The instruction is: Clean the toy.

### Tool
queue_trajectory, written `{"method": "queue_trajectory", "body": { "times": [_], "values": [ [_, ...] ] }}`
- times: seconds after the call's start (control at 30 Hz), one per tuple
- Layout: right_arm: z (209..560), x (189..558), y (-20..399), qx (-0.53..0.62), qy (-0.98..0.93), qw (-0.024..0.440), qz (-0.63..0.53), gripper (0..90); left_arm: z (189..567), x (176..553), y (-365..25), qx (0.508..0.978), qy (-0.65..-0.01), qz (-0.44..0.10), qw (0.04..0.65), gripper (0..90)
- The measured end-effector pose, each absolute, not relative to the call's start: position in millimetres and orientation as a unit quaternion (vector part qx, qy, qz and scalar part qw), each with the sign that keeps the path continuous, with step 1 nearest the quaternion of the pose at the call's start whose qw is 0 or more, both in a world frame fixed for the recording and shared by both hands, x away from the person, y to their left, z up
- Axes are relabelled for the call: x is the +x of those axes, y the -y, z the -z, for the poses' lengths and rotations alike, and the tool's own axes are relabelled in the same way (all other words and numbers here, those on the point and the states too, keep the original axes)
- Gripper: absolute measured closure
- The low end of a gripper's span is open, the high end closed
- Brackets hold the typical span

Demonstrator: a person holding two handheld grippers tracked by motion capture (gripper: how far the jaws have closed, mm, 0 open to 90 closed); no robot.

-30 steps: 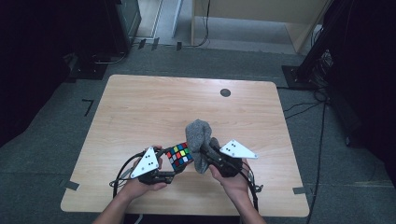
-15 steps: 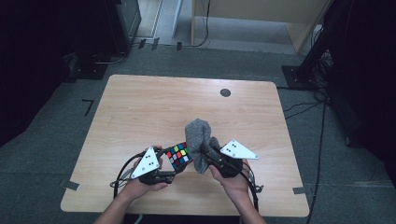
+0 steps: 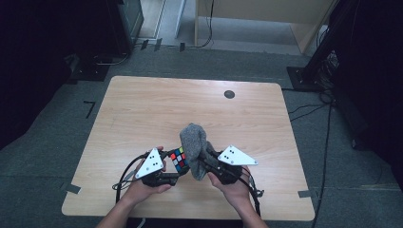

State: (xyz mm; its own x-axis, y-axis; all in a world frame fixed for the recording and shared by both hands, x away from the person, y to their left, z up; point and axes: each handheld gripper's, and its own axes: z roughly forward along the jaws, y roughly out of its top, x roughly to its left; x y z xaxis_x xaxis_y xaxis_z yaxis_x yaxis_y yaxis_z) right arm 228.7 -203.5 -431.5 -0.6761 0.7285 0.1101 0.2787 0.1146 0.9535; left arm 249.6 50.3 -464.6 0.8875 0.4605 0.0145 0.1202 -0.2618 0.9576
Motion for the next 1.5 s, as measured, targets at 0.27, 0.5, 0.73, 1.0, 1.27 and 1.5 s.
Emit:
{"method": "queue_trajectory", "body": {
  "times": [0.27,0.5,0.73,1.0,1.27,1.5],
  "values": [
    [420,228,215,0.357,-0.687,0.175,-0.608,74.5,465,252,-53,0.781,-0.191,-0.152,0.574,33.3],
    [425,228,200,0.339,-0.695,0.143,-0.618,72.6,463,249,-51,0.783,-0.18,-0.157,0.574,33.4],
    [446,246,222,0.415,-0.699,0.147,-0.564,74.4,462,252,-55,0.777,-0.186,-0.157,0.58,33.4],
    [424,229,205,0.348,-0.707,0.157,-0.595,74.3,461,249,-53,0.78,-0.179,-0.163,0.577,33.4],
    [422,225,198,0.331,-0.742,0.251,-0.526,74.1,464,250,-33,0.824,-0.207,-0.231,0.475,33.4],
    [434,207,156,0.224,-0.808,0.328,-0.435,73.7,463,244,-17,0.85,-0.213,-0.253,0.41,33.5]
  ]
}}
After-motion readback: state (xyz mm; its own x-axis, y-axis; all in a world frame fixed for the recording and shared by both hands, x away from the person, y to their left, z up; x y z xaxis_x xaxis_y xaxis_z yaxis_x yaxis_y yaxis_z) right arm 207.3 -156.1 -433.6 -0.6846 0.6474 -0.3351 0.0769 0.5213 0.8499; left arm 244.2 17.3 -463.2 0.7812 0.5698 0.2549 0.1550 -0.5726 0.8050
